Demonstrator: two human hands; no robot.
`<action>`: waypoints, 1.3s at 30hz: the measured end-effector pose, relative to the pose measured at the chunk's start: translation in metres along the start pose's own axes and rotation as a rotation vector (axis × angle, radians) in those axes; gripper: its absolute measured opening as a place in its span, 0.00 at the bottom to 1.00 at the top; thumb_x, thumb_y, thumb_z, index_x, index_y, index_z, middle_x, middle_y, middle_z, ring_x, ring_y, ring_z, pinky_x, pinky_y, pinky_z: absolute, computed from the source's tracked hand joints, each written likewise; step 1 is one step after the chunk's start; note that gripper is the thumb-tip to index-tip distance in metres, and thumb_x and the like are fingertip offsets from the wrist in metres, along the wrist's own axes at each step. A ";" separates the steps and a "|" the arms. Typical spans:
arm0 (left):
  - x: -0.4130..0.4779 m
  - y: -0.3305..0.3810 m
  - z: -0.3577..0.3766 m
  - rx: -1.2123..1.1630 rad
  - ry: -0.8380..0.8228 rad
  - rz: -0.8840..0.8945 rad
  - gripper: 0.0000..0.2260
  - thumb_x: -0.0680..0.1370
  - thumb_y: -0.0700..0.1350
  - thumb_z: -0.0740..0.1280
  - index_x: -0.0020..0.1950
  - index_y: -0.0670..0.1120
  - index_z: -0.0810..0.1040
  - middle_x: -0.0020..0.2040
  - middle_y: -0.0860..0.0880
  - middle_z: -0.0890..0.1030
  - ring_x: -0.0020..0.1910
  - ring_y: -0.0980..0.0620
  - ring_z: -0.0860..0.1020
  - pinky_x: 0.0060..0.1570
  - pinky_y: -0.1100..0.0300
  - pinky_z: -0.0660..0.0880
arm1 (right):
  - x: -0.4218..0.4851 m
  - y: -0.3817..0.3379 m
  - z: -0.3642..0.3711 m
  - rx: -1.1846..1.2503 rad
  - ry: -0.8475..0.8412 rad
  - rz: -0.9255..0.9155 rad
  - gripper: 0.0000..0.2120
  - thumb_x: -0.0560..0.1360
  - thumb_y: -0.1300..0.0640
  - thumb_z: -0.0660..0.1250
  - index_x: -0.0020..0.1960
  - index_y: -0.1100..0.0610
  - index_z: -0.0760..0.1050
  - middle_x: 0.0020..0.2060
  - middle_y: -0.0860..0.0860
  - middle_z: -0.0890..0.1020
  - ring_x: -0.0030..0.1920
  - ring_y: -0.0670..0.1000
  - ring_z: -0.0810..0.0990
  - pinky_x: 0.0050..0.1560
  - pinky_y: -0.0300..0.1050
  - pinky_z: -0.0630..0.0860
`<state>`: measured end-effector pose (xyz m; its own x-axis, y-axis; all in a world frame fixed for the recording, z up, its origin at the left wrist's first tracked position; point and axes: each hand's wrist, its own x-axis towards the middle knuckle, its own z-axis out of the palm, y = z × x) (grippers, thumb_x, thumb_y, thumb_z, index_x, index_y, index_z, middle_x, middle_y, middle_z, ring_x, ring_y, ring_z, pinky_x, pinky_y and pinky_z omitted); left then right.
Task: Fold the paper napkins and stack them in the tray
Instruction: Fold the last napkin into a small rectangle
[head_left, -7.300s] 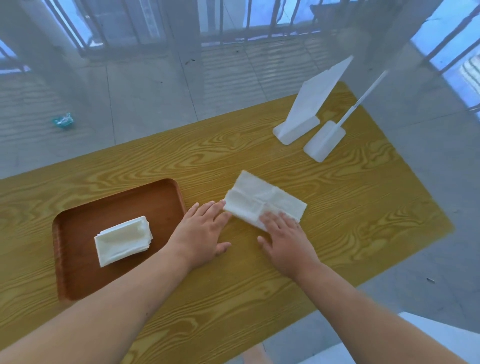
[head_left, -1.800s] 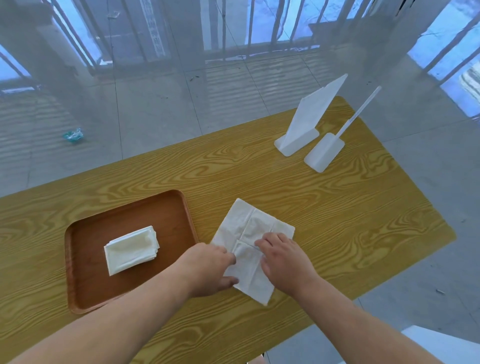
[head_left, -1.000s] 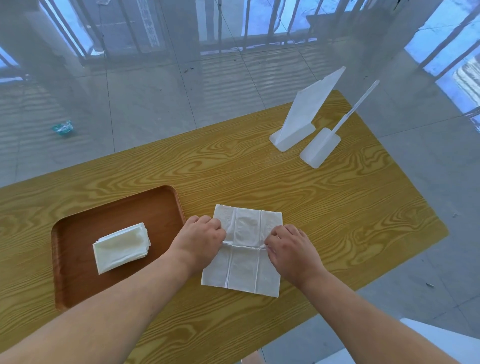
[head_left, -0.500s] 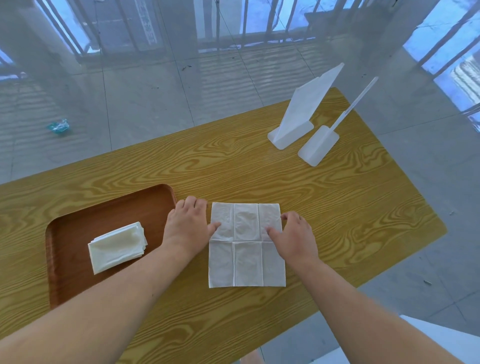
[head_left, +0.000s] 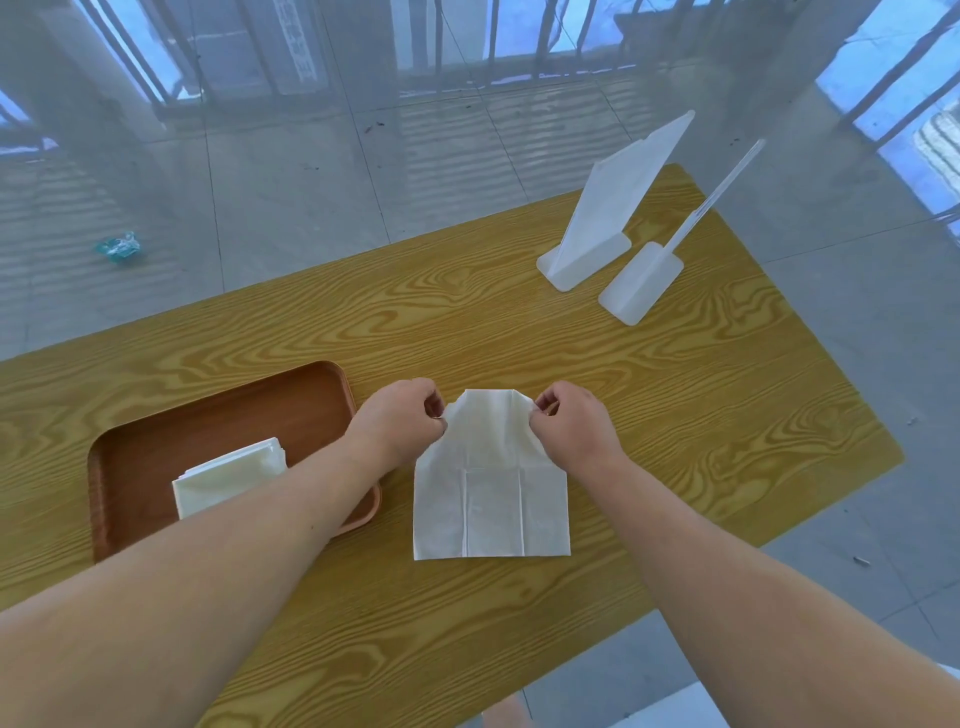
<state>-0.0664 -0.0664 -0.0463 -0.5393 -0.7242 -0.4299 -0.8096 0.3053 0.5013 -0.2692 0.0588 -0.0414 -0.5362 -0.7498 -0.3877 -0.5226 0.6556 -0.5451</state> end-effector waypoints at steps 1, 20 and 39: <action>-0.005 0.000 -0.003 -0.071 0.023 0.011 0.07 0.77 0.48 0.70 0.42 0.57 0.74 0.42 0.58 0.80 0.44 0.55 0.78 0.38 0.59 0.71 | -0.004 0.000 -0.003 0.043 0.019 -0.034 0.02 0.77 0.54 0.67 0.49 0.51 0.77 0.47 0.48 0.80 0.53 0.54 0.77 0.51 0.53 0.79; -0.080 -0.017 0.001 0.346 -0.105 0.407 0.23 0.76 0.76 0.56 0.54 0.59 0.74 0.49 0.61 0.77 0.51 0.58 0.75 0.49 0.60 0.73 | -0.081 0.044 -0.017 -0.157 -0.007 -0.332 0.15 0.71 0.70 0.63 0.51 0.55 0.79 0.47 0.46 0.81 0.55 0.53 0.76 0.58 0.46 0.73; -0.076 -0.024 0.026 0.515 0.026 0.475 0.19 0.81 0.63 0.63 0.65 0.52 0.78 0.59 0.53 0.79 0.57 0.51 0.77 0.56 0.55 0.76 | -0.080 0.026 0.025 -0.422 -0.080 -0.535 0.16 0.79 0.46 0.63 0.64 0.50 0.78 0.57 0.46 0.79 0.60 0.52 0.76 0.64 0.50 0.74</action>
<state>-0.0124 -0.0026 -0.0452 -0.8614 -0.4522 -0.2316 -0.4979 0.8419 0.2080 -0.2230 0.1340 -0.0431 -0.0905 -0.9739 -0.2080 -0.9241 0.1599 -0.3470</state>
